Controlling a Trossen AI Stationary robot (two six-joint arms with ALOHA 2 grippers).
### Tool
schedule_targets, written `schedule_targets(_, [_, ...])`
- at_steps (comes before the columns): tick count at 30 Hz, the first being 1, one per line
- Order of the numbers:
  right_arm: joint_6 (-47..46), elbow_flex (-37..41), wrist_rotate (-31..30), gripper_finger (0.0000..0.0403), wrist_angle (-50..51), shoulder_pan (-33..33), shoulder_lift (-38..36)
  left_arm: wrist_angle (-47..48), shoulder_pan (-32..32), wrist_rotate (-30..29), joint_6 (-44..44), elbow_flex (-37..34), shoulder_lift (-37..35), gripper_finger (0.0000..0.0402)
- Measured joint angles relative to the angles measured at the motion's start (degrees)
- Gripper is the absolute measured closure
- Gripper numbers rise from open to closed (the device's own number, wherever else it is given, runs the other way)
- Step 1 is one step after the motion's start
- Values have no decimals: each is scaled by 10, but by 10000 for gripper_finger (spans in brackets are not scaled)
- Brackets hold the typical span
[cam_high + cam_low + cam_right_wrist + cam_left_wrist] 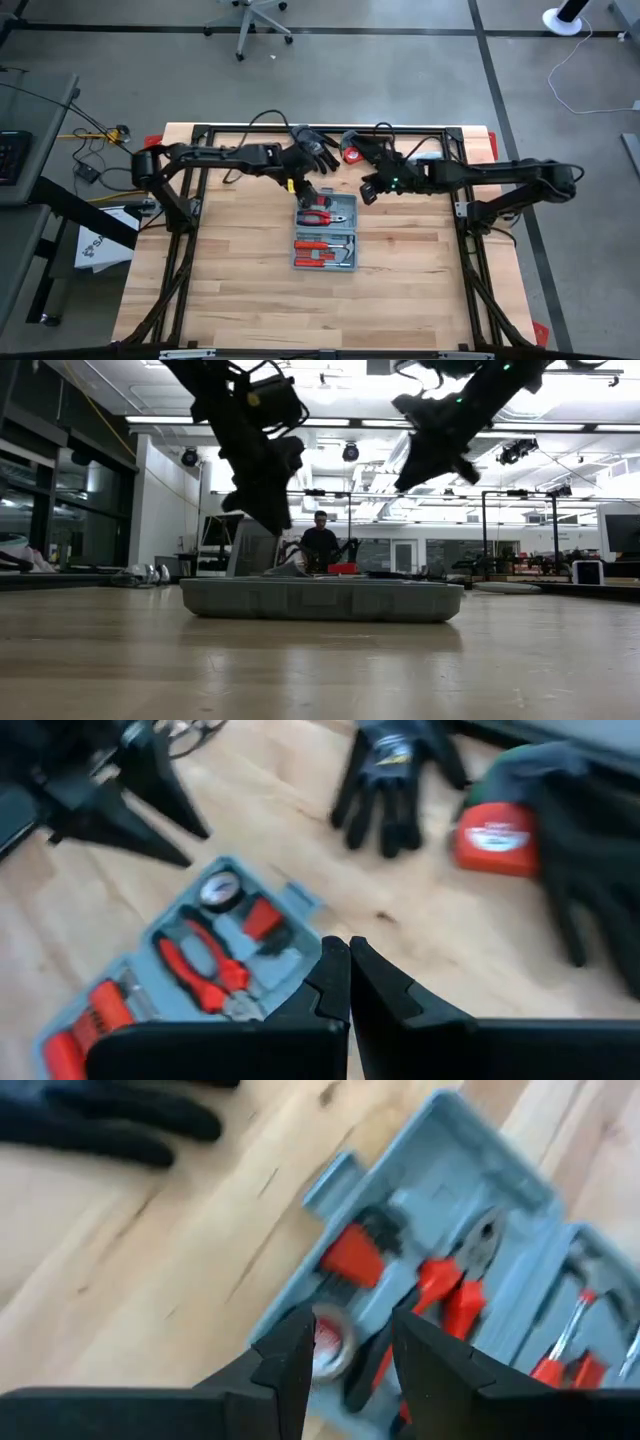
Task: Prefit tool cases
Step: Put the black electrical tape into the gray tool box
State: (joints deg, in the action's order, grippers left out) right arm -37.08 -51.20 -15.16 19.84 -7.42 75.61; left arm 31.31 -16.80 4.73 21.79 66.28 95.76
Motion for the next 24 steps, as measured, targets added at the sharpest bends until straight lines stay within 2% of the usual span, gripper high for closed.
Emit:
schedule_targets(4, [0,0,59,403,-86,0,60,50,-6,-5,-20,-1,-5,274])
schedule_targets(11, [-26,-7,161,403,-277,-10,186,40,12,2,-18,-54,-5,275])
schedule_targets(19, [7,-88,240,403,-291,-32,306,-76,32,-6,14,-122,-5,275])
schedule_targets(24, [40,-154,262,403,-257,-35,359,-75,36,-14,25,-127,-5,275])
